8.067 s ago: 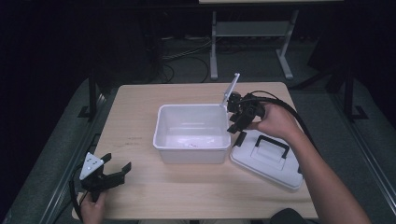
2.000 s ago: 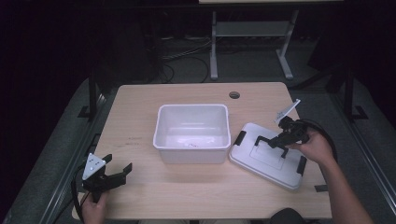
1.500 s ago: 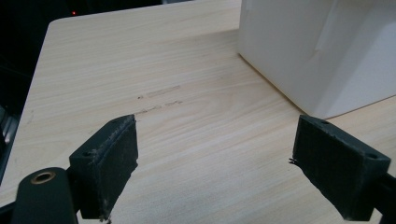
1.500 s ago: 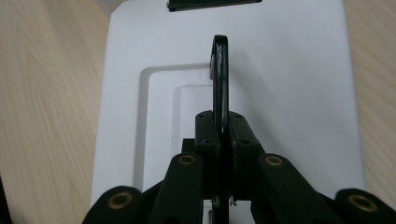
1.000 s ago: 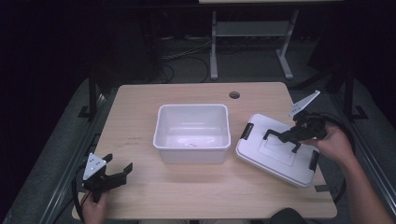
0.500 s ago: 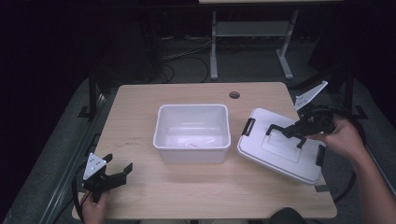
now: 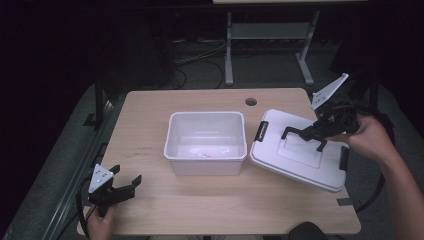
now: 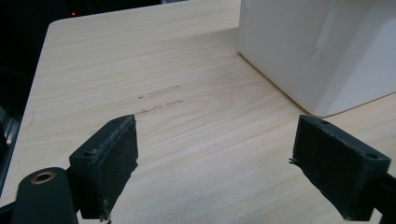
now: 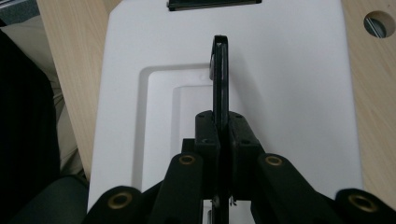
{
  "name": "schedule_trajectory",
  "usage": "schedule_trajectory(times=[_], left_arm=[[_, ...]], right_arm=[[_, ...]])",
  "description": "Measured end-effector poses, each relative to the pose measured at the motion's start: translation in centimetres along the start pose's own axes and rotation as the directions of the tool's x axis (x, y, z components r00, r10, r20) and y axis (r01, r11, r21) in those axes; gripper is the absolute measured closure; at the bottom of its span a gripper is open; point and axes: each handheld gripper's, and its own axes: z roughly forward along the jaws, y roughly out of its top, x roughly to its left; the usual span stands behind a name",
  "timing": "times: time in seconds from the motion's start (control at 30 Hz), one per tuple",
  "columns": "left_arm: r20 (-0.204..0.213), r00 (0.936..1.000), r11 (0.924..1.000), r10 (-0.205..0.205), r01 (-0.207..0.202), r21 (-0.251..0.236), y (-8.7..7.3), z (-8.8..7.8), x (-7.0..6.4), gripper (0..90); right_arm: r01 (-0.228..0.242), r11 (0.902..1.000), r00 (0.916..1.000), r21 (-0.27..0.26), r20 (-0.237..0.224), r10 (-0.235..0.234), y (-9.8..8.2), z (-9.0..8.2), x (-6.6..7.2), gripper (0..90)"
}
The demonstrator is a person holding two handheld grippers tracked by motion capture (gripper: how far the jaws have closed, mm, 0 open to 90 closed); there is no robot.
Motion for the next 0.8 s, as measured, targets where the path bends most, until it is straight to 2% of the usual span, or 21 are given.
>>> schedule_trajectory(times=[0.27,0.8], left_arm=[[-0.002,1.0,1.0,0.003,-0.003,0.0,0.0,0.0,0.0,13.4],[-0.007,1.0,1.0,-0.001,0.001,0.004,0.0,0.0,0.2,13.4]], right_arm=[[0.024,0.9997,0.9997,0.001,-0.002,-0.024,1.4,-1.1,0.4,84.5],[0.076,0.9971,0.9971,-0.004,-0.01,-0.076,4.6,-1.4,0.9,84.5]])
